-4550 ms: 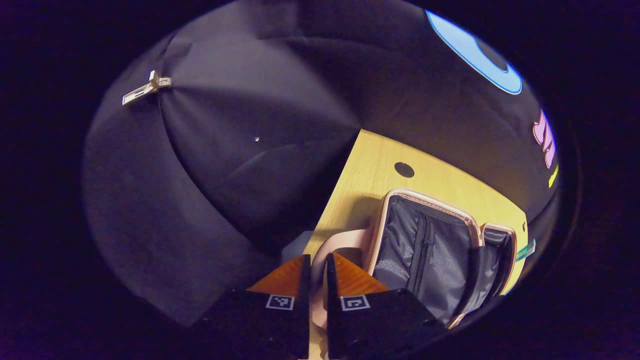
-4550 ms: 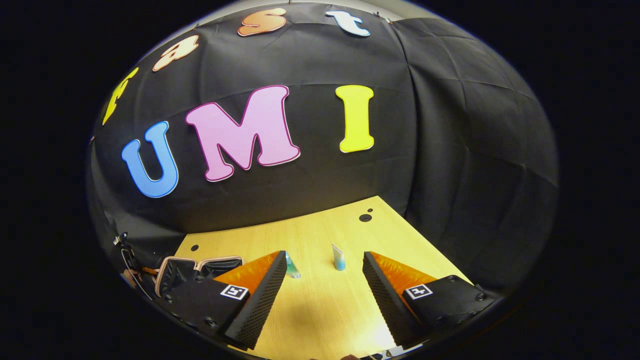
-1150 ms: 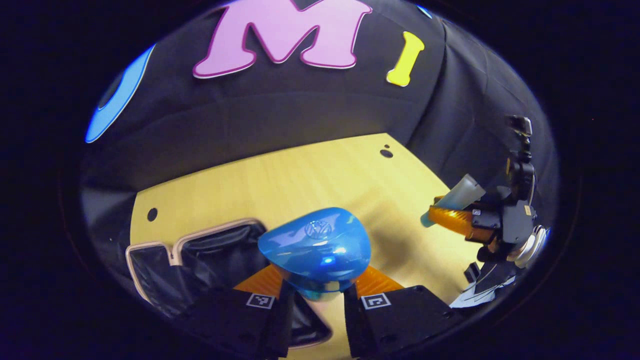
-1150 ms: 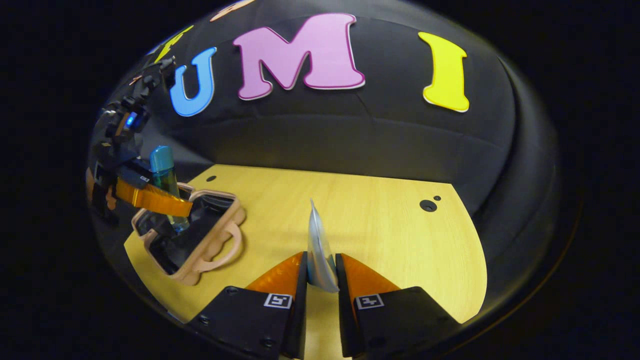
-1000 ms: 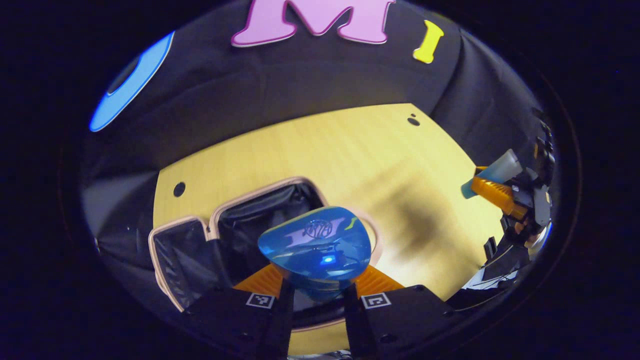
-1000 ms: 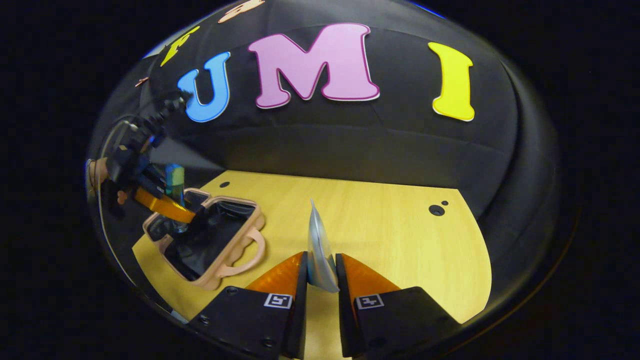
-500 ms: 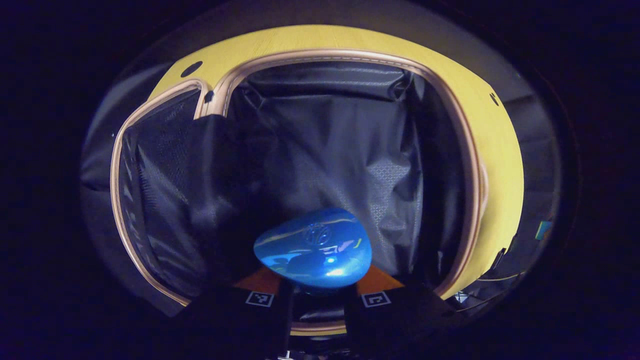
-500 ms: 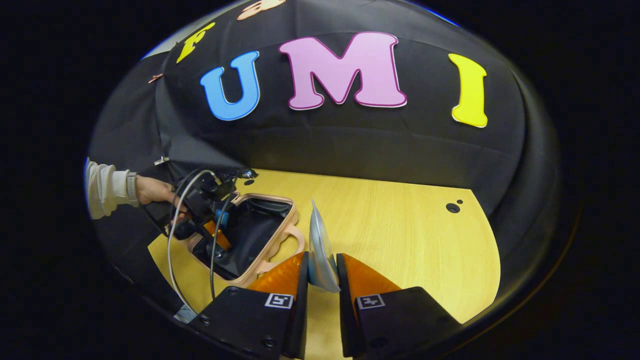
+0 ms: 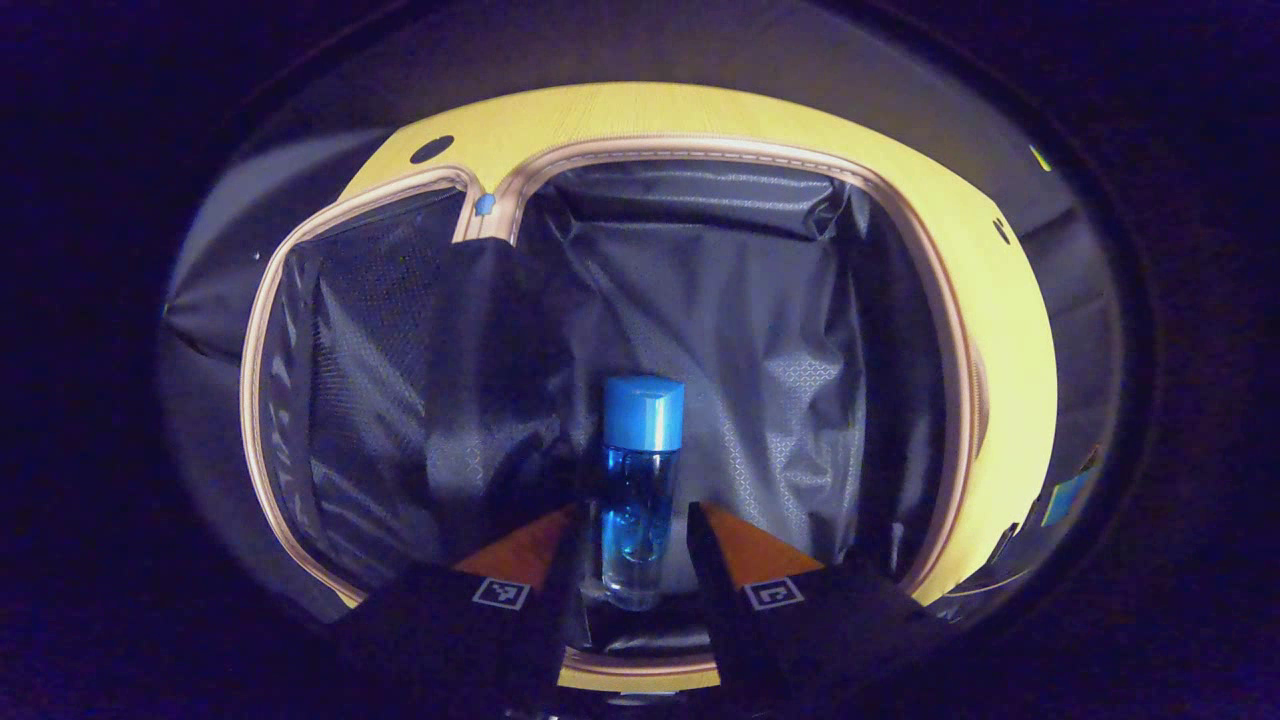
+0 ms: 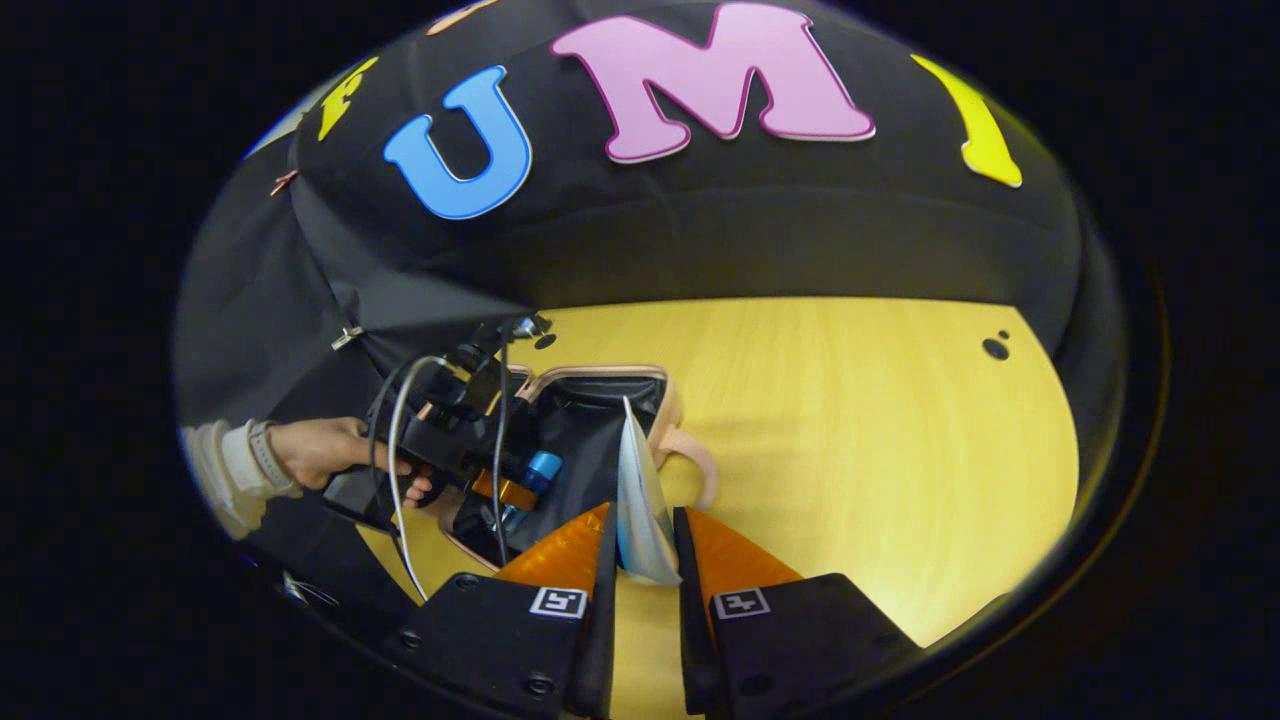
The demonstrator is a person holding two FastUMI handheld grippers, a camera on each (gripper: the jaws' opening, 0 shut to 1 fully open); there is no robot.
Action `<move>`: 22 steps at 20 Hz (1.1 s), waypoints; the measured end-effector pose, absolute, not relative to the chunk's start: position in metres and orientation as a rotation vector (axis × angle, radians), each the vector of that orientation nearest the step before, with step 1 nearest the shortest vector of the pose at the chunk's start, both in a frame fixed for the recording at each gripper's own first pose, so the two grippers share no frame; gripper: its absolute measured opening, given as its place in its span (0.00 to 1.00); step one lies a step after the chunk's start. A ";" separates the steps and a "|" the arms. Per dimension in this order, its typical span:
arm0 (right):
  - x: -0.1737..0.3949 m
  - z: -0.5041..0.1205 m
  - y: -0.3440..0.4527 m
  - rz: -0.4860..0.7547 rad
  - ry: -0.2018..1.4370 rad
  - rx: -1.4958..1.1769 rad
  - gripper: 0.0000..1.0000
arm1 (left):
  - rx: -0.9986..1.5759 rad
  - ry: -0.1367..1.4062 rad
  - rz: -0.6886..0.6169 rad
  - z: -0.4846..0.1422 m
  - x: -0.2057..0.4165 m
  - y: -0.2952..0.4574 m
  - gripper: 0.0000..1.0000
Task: First open the suitcase, pack the skin care products into it, and then close the suitcase.
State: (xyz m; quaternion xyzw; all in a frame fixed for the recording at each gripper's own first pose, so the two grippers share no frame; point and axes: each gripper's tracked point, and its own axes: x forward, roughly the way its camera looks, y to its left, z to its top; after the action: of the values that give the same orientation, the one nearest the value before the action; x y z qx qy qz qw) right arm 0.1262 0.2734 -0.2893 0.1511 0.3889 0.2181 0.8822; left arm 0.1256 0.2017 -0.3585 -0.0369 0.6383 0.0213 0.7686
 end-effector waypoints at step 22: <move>0.103 -0.399 0.437 0.340 1.515 0.443 0.72 | -0.228 0.989 0.460 -0.256 0.027 0.519 0.79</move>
State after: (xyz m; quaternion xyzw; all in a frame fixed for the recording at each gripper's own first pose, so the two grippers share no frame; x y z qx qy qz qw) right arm 0.1029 0.4368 -0.3986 0.1984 0.6778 0.1522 0.6914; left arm 0.0275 0.5186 -0.2559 -0.1082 0.4692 0.2184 0.8488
